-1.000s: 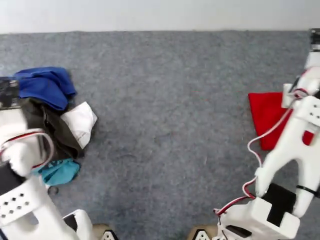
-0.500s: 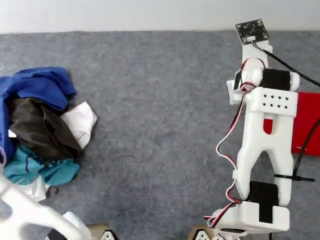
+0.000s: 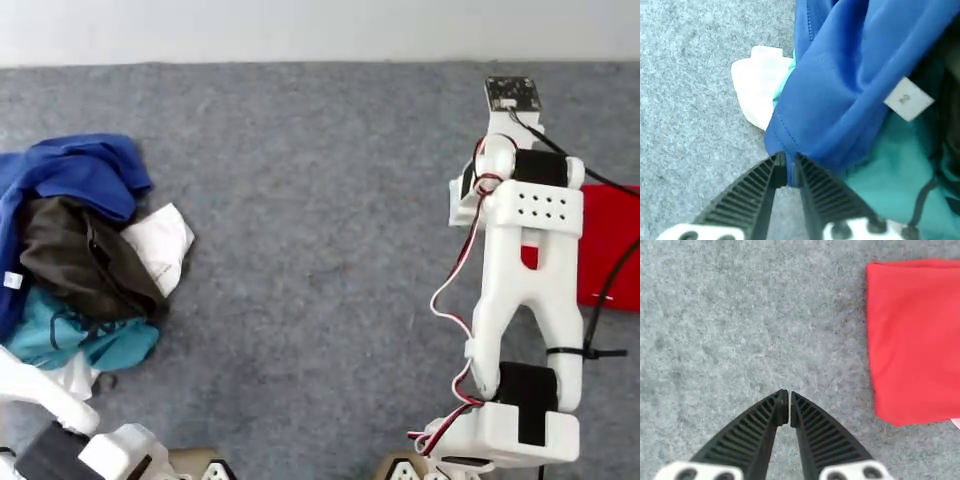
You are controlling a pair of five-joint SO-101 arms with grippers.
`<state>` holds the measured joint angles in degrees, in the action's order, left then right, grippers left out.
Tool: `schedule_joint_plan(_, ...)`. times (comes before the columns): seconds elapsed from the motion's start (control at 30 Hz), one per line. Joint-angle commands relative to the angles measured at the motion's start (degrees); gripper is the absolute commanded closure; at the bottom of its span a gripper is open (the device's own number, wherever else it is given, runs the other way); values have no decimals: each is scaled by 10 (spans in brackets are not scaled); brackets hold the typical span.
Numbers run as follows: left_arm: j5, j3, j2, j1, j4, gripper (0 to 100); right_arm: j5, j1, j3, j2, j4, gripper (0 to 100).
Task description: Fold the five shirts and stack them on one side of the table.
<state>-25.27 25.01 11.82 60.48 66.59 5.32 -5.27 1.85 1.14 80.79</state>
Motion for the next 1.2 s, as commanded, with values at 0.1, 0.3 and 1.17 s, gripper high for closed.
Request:
schedule_joint_plan(0.1, 16, -68, 92, -49, 84, 987, -5, 7, 4, 27, -6, 978)
schedule_joint_plan(0.3, 19, -60, 221, -104, 161, 987, -7, 7, 3, 27, -3, 980)
schedule_joint_plan(1.17, 44, 35, 37, -27, 6, 863, -9, 38, 4, -23, -9, 980)
